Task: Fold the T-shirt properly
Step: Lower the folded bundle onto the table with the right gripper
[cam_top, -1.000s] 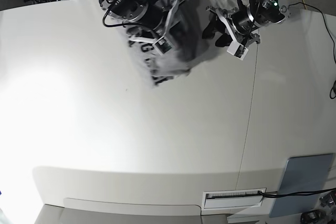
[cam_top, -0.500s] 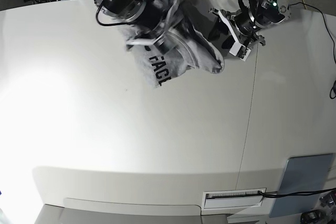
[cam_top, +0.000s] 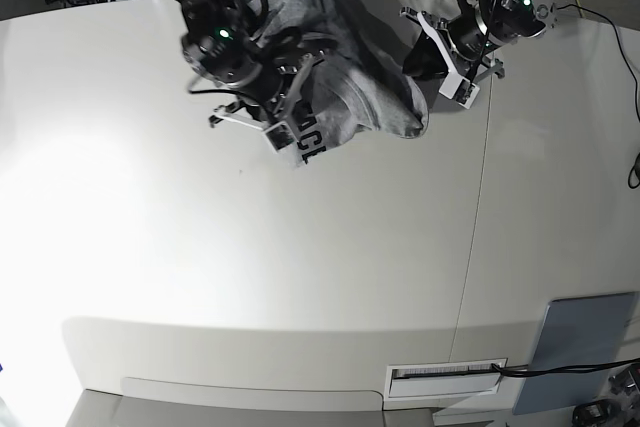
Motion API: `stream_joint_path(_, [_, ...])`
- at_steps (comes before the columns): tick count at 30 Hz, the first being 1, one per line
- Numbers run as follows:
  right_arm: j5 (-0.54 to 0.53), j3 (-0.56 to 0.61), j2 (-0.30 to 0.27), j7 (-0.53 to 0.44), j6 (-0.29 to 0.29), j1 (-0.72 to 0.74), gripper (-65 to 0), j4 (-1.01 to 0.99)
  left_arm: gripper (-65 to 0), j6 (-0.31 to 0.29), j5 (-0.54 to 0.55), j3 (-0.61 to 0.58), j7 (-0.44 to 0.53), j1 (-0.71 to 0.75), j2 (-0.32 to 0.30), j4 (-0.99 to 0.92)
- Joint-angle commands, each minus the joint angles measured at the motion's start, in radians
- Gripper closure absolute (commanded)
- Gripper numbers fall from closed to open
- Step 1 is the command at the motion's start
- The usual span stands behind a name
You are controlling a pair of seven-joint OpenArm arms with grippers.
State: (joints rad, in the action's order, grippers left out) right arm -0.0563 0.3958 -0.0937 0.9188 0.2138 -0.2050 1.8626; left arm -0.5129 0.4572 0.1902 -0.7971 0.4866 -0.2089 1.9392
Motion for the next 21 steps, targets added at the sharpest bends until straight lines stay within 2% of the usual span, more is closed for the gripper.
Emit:
stream_joint_path(1, [0.003,-0.002,0.002,-0.023,-0.002,0.032,0.0,-0.013,-9.2,-0.001,0.014,0.002,0.030,0.000,-0.005,0.006])
stream_joint_path(6, [0.055,-0.029,0.002,-0.026,-0.033,0.138,0.0,-0.167,-9.2,-0.001,0.014,0.002,0.063,-0.002,-0.005,-0.001])
stream_joint_path(12, [0.093,-0.145,-0.016,-0.029,-0.067,0.254,0.0,-0.317,-9.2,-0.004,0.015,0.002,0.065,-0.019,-0.005,-0.001])
stream_joint_path(17, [0.084,-0.263,-0.081,-0.027,-0.081,0.283,0.0,-0.282,-9.2,-0.004,0.015,0.002,0.065,-0.018,-0.005,-0.001])
stream_joint_path(21, [0.064,-0.278,-0.147,0.045,-0.082,0.282,0.0,-0.129,-9.2,-0.004,0.015,0.002,0.065,-0.018,-0.005,-0.001])
